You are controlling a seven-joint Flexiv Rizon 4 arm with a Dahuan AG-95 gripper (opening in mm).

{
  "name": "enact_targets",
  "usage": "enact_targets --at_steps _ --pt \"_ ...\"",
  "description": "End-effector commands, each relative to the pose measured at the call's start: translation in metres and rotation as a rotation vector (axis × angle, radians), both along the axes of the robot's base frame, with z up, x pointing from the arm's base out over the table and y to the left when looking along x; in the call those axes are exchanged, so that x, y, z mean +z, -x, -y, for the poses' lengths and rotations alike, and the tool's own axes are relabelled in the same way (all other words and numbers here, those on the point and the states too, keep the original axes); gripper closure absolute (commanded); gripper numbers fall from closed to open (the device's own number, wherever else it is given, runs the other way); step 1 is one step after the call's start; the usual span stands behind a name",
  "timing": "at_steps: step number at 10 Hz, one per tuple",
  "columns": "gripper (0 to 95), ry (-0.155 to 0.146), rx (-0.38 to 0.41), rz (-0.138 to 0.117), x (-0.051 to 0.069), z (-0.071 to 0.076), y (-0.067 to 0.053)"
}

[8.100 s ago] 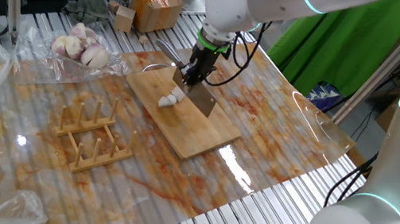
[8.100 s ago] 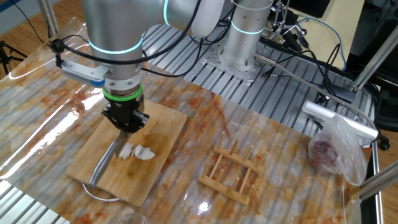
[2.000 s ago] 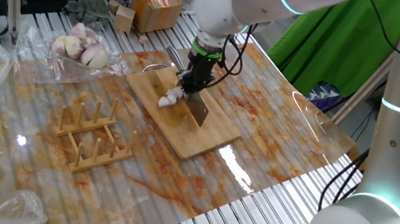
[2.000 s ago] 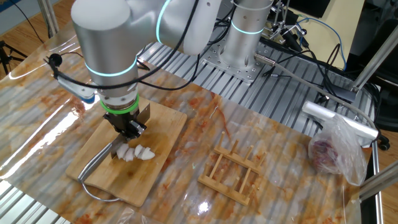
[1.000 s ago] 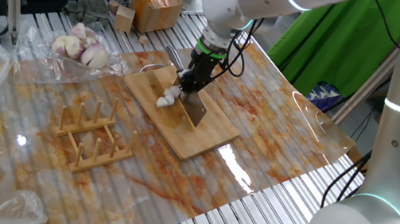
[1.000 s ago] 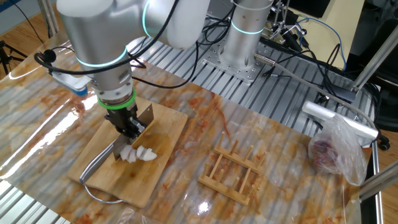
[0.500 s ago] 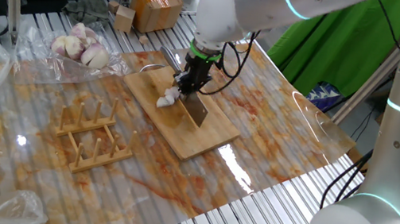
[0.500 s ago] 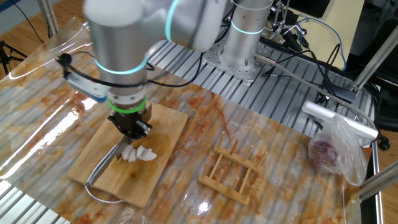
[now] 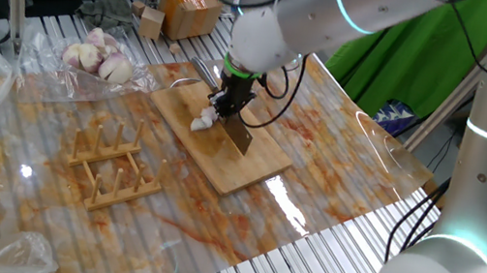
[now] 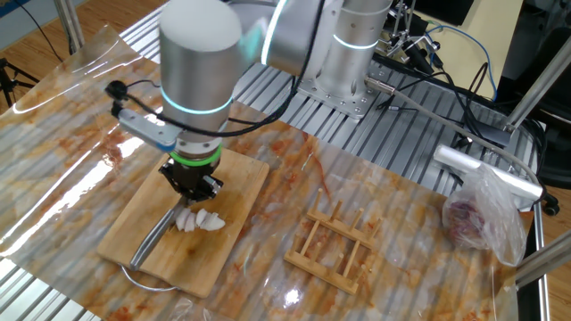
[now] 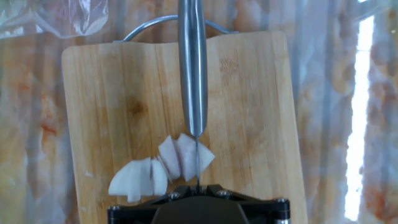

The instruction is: Chop the onions

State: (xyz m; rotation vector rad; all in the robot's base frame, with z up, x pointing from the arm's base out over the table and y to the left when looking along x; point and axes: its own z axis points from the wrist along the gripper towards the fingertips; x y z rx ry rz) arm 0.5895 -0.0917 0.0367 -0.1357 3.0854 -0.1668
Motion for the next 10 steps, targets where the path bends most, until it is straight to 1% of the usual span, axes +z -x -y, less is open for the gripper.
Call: enact_targets --at_steps 1,2,3,4,5,7,10 --pt "95.0 -0.048 -0.02 -0.014 -0.014 0.0 0.003" --pt "95.0 -0.052 -0.02 -0.018 -0.018 0.0 0.004" --pt "95.0 -0.059 -0.025 -0.031 -0.014 -0.001 0.003" --pt "95.0 -0.053 -0.027 -0.055 -0.004 -0.002 0.001" --pt "95.0 -0.052 -0.027 -0.071 0.003 -0.003 -0.001" --pt "95.0 -0.055 -0.029 -0.074 0.004 -0.003 -0.002" --pt "95.0 -0.058 -0.021 -0.075 0.012 -0.003 -0.003"
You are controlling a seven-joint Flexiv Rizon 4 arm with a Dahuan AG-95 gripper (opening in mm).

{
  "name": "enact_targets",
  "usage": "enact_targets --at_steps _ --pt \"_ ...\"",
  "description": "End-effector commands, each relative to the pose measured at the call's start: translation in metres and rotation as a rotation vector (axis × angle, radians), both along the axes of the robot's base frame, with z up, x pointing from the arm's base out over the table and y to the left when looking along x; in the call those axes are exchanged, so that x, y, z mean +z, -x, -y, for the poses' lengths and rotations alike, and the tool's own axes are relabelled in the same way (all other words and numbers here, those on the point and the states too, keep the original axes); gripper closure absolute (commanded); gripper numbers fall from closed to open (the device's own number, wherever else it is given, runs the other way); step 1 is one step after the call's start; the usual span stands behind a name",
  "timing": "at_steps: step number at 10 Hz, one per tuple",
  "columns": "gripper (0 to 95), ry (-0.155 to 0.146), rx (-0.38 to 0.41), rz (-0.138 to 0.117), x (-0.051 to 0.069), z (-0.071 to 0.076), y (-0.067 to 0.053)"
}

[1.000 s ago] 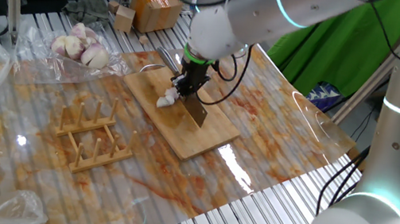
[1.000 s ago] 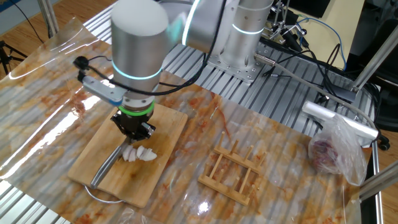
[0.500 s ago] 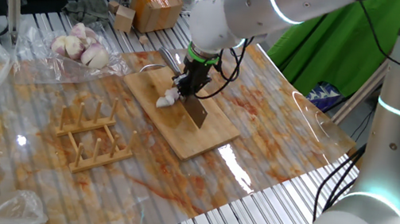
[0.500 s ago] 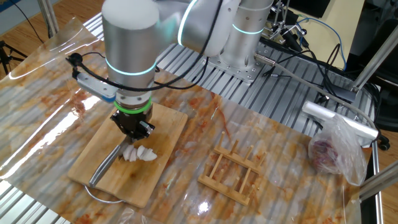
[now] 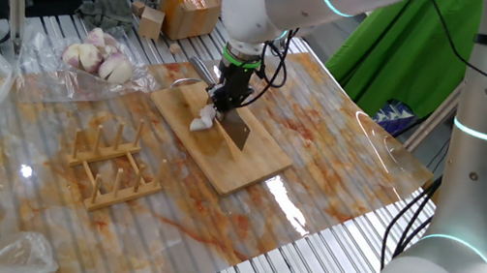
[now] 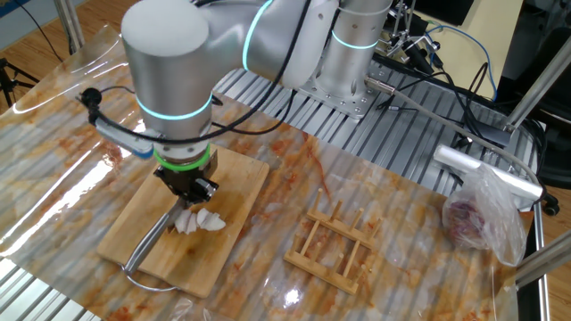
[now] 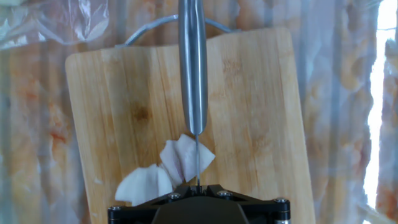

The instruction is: Chop the onions

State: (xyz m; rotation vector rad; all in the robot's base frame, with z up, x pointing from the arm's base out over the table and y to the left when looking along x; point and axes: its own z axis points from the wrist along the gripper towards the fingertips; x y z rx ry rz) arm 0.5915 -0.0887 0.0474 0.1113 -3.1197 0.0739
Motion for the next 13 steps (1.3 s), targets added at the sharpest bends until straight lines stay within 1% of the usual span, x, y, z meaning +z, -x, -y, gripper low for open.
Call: enact_targets --at_steps 1,2,3,4,5,6,7,8,9,10,12,13 --pt "95.0 -0.003 -0.003 -0.014 0.005 -0.001 -0.001" --pt "95.0 -0.012 -0.007 -0.022 0.008 -0.001 -0.002" --pt "95.0 -0.022 -0.008 -0.02 0.009 -0.001 -0.002" --pt "95.0 -0.024 -0.008 -0.019 0.012 -0.001 -0.002" --pt "95.0 -0.023 -0.012 -0.019 0.018 -0.001 -0.003" --pt "95.0 -0.021 -0.015 -0.022 0.028 -0.001 -0.003" --pt "95.0 -0.021 -0.016 -0.024 0.031 -0.001 -0.003" --pt "95.0 -0.027 -0.021 -0.029 0.039 -0.002 -0.003" --pt "95.0 -0.028 -0.022 -0.029 0.042 -0.002 -0.003" --pt "95.0 -0.035 -0.026 -0.037 0.049 -0.004 -0.003" --pt "95.0 -0.034 -0.034 -0.037 0.058 -0.012 -0.004" --pt "95.0 -0.035 -0.044 -0.036 0.064 -0.021 -0.003"
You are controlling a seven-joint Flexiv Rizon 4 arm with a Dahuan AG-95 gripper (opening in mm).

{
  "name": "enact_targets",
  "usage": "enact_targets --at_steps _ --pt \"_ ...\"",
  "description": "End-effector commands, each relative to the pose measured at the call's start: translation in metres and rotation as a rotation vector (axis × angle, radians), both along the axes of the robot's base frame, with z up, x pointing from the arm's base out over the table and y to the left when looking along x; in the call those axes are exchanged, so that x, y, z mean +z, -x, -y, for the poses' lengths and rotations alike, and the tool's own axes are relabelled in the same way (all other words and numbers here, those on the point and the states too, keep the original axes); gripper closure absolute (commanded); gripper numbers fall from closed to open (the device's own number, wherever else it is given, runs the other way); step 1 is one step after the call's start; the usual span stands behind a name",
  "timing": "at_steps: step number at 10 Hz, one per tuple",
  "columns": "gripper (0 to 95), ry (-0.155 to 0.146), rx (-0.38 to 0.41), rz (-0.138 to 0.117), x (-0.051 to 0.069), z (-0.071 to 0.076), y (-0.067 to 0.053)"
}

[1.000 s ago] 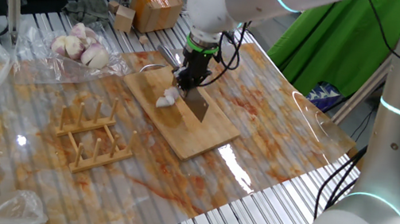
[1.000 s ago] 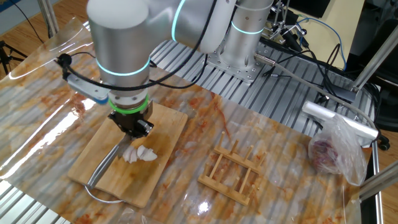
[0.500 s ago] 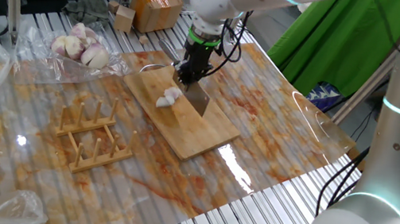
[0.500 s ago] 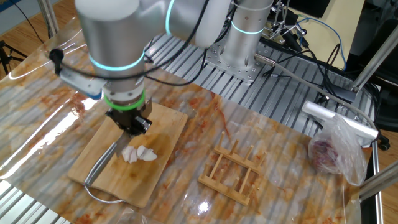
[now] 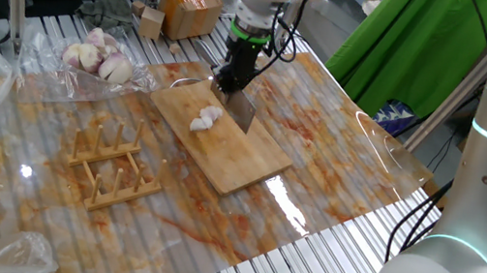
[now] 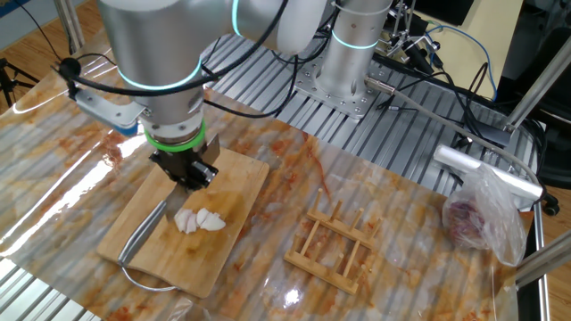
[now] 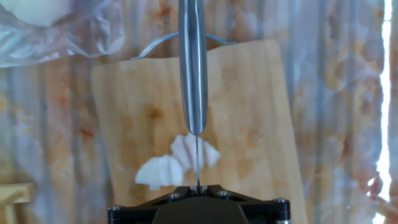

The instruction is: Chop the onions

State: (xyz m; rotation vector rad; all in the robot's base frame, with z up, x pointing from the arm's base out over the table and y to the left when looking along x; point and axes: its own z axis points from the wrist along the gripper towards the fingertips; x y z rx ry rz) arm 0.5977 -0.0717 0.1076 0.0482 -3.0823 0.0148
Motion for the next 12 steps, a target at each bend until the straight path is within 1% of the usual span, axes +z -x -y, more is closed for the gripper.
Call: enact_targets --at_steps 1,2,4,5,6,7,8,9,10,12 --pt "95.0 0.0 -0.003 0.005 0.011 -0.013 0.004" --pt "95.0 -0.001 -0.008 0.006 0.015 -0.021 0.005" --pt "95.0 -0.003 -0.03 0.0 0.024 -0.043 0.008" --pt "95.0 -0.008 -0.04 -0.006 0.03 -0.057 0.01" --pt "95.0 -0.012 -0.042 -0.008 0.032 -0.061 0.011" --pt "95.0 -0.034 -0.058 -0.013 0.041 -0.08 0.017" --pt "95.0 -0.044 -0.07 -0.014 0.046 -0.091 0.022" --pt "95.0 -0.048 -0.079 -0.014 0.048 -0.098 0.025" --pt "95.0 -0.05 -0.102 -0.011 0.054 -0.117 0.035" --pt "95.0 -0.052 -0.115 -0.012 0.058 -0.135 0.045"
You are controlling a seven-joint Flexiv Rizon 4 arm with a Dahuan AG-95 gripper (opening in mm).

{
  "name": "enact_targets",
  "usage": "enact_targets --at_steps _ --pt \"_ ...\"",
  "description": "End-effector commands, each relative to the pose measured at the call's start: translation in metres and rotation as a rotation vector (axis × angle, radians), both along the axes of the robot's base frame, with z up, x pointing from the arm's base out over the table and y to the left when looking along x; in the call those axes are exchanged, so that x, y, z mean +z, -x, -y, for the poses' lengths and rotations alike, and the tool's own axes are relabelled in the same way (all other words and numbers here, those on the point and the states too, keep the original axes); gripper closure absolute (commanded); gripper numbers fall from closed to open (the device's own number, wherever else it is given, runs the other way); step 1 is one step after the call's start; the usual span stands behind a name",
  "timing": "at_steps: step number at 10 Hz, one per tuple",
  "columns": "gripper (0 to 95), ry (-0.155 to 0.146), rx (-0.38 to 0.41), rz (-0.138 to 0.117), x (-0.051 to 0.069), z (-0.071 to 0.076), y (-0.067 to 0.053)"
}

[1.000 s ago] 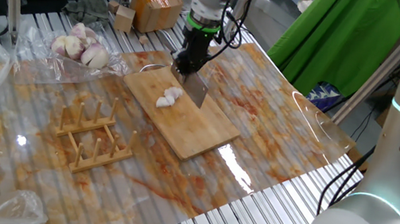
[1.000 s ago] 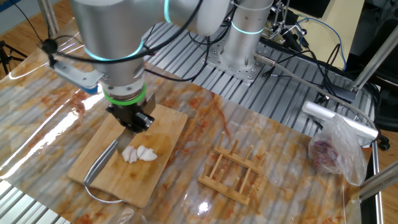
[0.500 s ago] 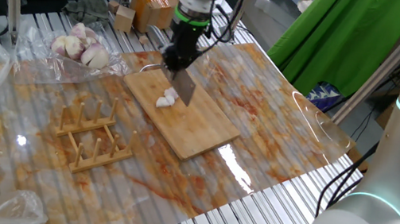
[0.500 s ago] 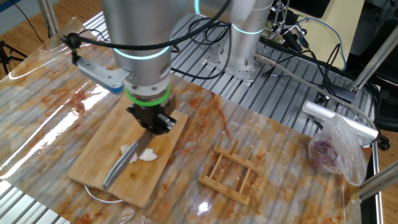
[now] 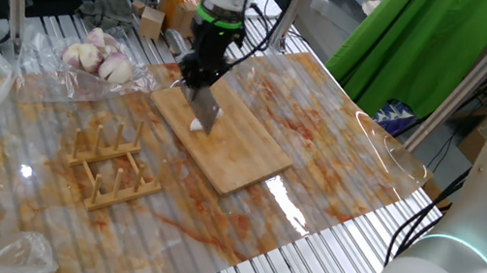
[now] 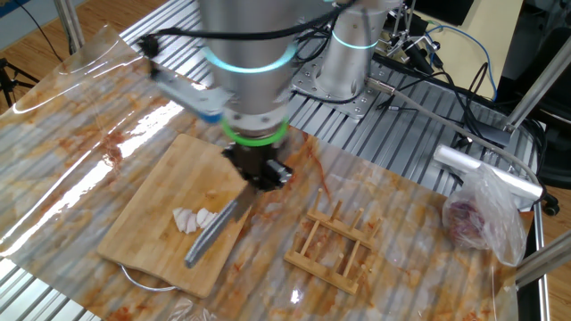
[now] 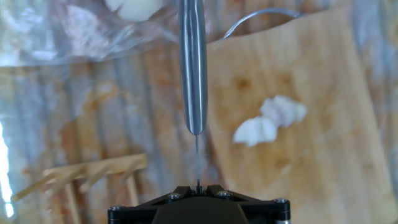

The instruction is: Chop the onions

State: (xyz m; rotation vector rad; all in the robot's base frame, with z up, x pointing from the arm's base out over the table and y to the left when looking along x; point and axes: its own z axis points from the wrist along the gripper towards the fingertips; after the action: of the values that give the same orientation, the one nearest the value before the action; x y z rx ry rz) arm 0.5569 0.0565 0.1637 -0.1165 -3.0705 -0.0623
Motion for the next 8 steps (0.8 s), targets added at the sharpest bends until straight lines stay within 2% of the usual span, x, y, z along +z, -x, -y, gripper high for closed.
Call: enact_targets --at_steps 1,3,7,8 --pt "95.0 -0.004 -0.017 -0.004 0.001 -0.014 0.007" --pt "95.0 0.0 -0.037 -0.005 -0.002 -0.029 0.015" --pt "95.0 0.002 -0.068 -0.005 -0.004 -0.049 0.029" --pt "95.0 -0.004 -0.063 -0.005 -0.005 -0.049 0.031"
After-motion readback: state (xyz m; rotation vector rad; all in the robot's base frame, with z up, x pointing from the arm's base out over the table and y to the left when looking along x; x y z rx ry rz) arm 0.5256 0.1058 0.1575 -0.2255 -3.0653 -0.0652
